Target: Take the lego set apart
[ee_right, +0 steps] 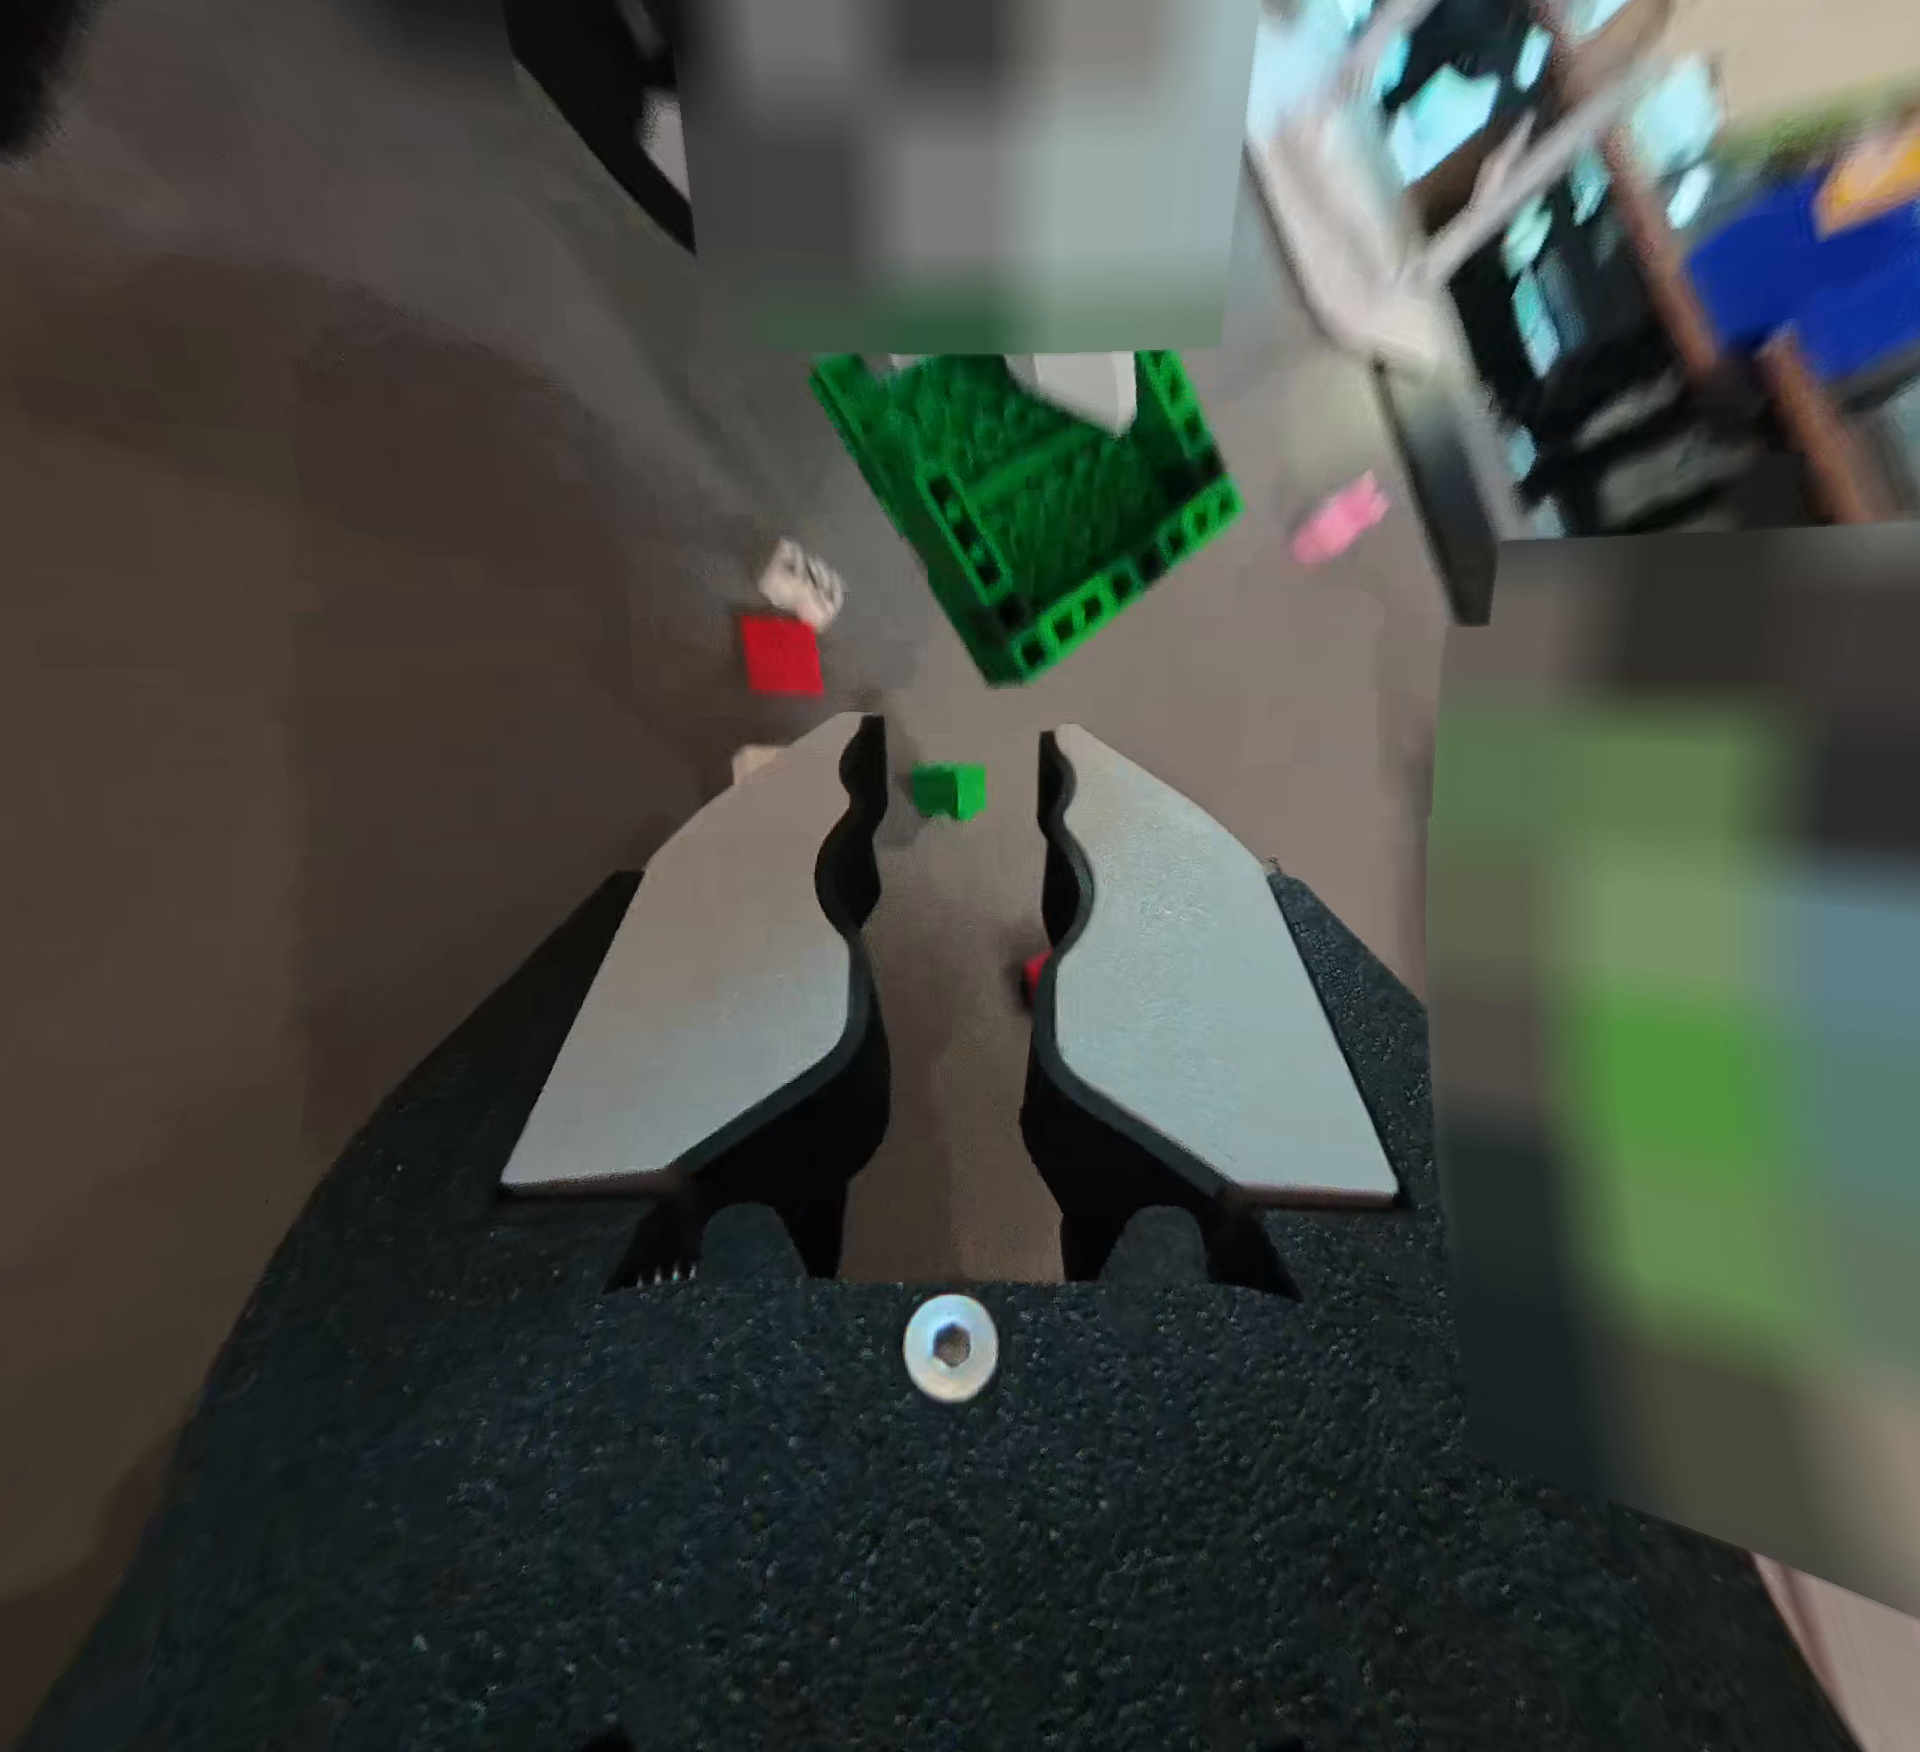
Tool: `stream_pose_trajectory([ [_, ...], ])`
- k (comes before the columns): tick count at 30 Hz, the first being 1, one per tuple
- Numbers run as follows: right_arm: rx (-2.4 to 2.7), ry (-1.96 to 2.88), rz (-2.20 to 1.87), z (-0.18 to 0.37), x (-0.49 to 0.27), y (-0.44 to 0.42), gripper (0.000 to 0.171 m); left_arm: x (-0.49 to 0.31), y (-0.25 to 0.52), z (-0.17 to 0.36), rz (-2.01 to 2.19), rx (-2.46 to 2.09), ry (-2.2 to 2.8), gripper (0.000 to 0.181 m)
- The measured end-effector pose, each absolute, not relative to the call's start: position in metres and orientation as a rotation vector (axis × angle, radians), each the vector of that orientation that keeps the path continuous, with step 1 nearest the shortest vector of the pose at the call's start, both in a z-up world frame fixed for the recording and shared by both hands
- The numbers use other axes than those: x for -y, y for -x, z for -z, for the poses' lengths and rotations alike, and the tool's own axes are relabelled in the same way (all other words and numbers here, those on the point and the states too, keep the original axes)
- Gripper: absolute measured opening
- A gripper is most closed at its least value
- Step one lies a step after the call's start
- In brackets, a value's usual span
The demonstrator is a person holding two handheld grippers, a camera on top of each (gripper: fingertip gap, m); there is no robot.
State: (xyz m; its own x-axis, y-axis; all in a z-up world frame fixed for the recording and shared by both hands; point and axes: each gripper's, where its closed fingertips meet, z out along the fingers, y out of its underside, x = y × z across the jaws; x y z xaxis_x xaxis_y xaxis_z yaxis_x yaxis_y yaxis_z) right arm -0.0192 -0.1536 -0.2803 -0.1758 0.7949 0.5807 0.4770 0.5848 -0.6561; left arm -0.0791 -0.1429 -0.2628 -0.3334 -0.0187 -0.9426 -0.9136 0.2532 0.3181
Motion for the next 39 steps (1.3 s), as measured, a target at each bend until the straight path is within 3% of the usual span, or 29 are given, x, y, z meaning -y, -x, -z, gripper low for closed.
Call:
stream_pose_trajectory([
  [3, 1.821, 0.792, -0.470, 0.264, 0.185, 0.024, 0.021, 0.150, 0.069, 0.259, -1.302, -1.674, 0.756, 0.015],
  [11, 1.933, 0.729, -0.263, 0.281, 0.192, 0.031, 0.016, 0.163, 0.047, 0.257, -1.407, -1.772, 0.572, 0.015],
  [17, 1.789, 0.590, -0.030, 0.260, 0.179, 0.032, 0.007, 0.153, 0.063, 0.261, -1.030, -1.604, 1.045, 0.015],
  [20, 1.752, 0.697, -0.124, 0.256, 0.174, 0.032, 0.008, 0.148, 0.074, 0.257, -1.042, -1.556, 1.073, 0.015],
  [28, 1.908, 1.333, -0.381, 0.307, 0.139, 0.005, 0.007, 0.144, 0.079, 0.275, -1.309, -1.714, 0.777, 0.015],
  [31, 1.874, 1.415, -0.491, 0.307, 0.142, 0.008, 0.021, 0.146, 0.079, 0.265, -1.333, -1.674, 0.761, 0.014],
  [36, 1.719, 1.342, -0.665, 0.276, 0.152, 0.023, 0.022, 0.147, 0.074, 0.258, -1.355, -1.633, 0.757, 0.015],
  [39, 1.748, 1.027, -0.508, 0.263, 0.163, 0.024, 0.017, 0.150, 0.068, 0.260, -1.328, -1.663, 0.727, 0.015],
])
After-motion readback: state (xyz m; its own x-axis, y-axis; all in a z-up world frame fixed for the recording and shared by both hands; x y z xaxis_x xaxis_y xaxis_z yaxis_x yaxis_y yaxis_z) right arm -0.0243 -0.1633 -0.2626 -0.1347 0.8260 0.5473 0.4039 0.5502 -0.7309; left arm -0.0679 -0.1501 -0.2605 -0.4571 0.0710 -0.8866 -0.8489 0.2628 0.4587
